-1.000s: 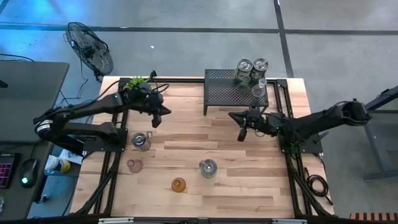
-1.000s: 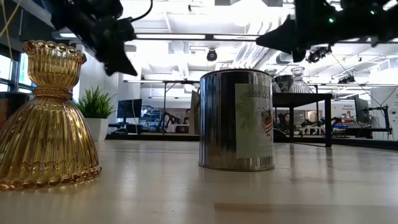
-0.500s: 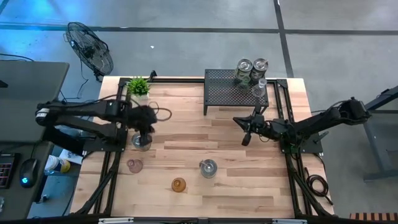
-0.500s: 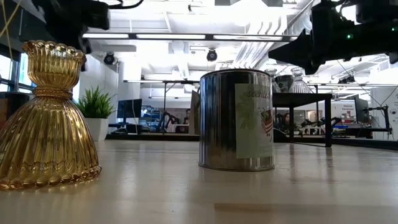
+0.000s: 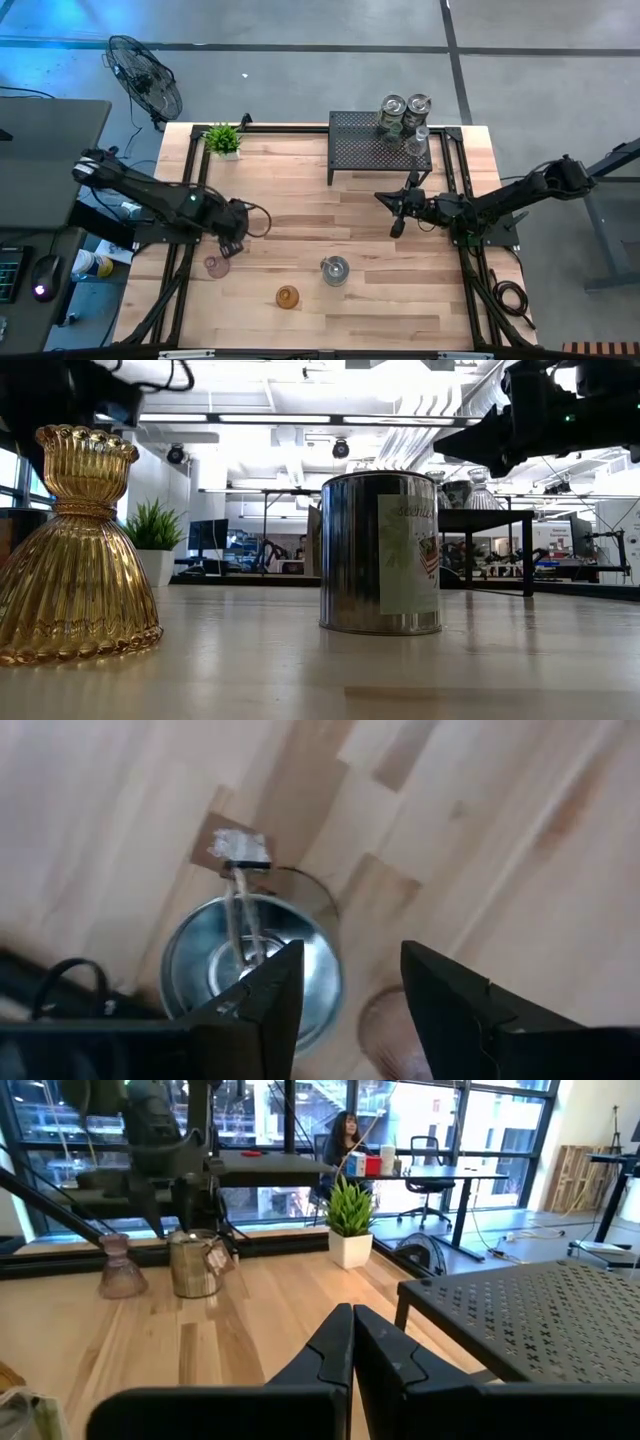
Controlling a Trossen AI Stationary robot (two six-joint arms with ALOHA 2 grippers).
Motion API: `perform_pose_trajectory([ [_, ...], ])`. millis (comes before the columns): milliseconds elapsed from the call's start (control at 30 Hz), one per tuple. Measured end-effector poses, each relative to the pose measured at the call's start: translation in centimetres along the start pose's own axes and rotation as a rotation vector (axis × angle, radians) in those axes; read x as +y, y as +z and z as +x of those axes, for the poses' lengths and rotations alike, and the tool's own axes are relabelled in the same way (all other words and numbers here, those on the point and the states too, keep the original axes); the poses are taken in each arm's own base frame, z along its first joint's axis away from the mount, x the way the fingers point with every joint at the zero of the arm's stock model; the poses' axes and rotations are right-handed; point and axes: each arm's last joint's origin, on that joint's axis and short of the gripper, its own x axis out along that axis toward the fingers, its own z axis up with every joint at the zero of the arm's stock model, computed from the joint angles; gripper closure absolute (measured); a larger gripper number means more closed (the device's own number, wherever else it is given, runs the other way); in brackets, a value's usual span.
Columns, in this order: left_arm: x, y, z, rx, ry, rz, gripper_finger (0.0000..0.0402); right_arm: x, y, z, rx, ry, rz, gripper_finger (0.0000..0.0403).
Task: Pick & Place candle stick holders
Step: Align the silver scented candle with the other silver scented candles on the shelf
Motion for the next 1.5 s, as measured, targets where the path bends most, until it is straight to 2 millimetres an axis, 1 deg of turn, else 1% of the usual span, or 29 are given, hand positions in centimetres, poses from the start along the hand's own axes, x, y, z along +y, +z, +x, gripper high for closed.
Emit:
perform_pose_trajectory([
  [133,-0.1,-0.1,1.2,0.074,0.135,-0.059,0.0237,0.0,0.0,0.0,0.002,-0.003,-0.006,0.0401],
  [233,-0.2,-0.1,1.8,0.099,0.216,-0.089,0.0237,0.0,0.0,0.0,0.002,0.000,-0.008,0.0402],
  [367,-0.7,0.2,2.4,0.104,0.208,-0.103,0.0246,0.0,0.0,0.0,0.003,-0.003,-0.008,0.0401],
  [500,-0.8,0.2,2.6,0.118,0.202,-0.104,0.0286,0.0,0.0,0.0,0.004,-0.003,-0.008,0.0401],
  [700,-0.7,0.1,2.5,0.123,0.218,-0.118,0.0380,0.0,-0.1,0.0,0.005,-0.003,-0.009,0.0402],
  [767,-0.6,0.1,2.5,0.122,0.220,-0.131,0.0394,0.0,-0.1,0.0,0.005,-0.003,-0.009,0.0401],
  [833,-0.6,0.5,2.4,0.113,0.211,-0.164,0.0390,0.0,-0.1,0.0,0.005,-0.003,-0.009,0.0401],
  [933,-0.6,1.7,1.5,0.082,0.171,-0.218,0.0391,0.0,-0.1,0.0,0.005,-0.003,-0.009,0.0402],
  [1067,-0.7,4.0,0.3,-0.028,0.088,-0.296,0.0397,0.0,-0.1,0.0,0.005,-0.003,-0.007,0.0401],
  [1200,-0.8,6.2,-0.2,-0.149,-0.015,-0.358,0.0399,0.0,0.0,0.0,0.004,-0.003,-0.007,0.0401],
  [1333,-1.2,8.8,0.6,-0.268,-0.107,-0.406,0.0400,0.0,0.0,0.0,0.004,-0.002,-0.006,0.0402],
  [1433,-2.0,11.1,1.8,-0.353,-0.170,-0.414,0.0400,0.0,0.0,0.0,0.004,-0.002,-0.006,0.0401],
  [1500,-2.5,12.3,2.9,-0.382,-0.194,-0.398,0.0400,0.0,0.0,0.0,0.006,-0.002,-0.007,0.0401],
])
